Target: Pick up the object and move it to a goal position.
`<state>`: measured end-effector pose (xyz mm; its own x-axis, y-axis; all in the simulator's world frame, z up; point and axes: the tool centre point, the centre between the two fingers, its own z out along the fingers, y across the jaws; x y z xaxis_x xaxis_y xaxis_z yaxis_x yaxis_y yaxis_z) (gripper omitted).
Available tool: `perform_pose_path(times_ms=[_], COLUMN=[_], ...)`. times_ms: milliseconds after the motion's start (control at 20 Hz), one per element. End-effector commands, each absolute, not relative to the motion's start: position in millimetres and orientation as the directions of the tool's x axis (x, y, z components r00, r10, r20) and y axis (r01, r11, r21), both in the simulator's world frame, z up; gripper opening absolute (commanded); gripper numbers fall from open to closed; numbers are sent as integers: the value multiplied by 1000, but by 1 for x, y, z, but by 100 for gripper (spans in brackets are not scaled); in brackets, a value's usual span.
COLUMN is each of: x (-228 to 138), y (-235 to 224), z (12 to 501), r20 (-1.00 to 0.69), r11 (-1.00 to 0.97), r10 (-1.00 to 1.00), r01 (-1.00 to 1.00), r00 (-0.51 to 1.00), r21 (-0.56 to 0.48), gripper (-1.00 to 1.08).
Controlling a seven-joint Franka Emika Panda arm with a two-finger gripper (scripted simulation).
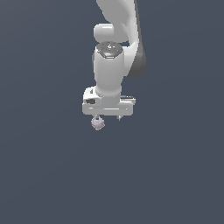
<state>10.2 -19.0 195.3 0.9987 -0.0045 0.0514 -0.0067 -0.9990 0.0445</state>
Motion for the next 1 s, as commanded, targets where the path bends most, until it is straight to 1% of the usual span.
perform_pose_path(times_ms=[0,450,950], x=[10,20,17], y=[-19,-41,-42], z=[195,220,214], r20=[51,90,83], r11=[-999,-997,-997], r10=[-4,2,29], r01=[-7,-5,23], r00=[999,996,996], r21=[45,73,72], gripper=[100,100,100])
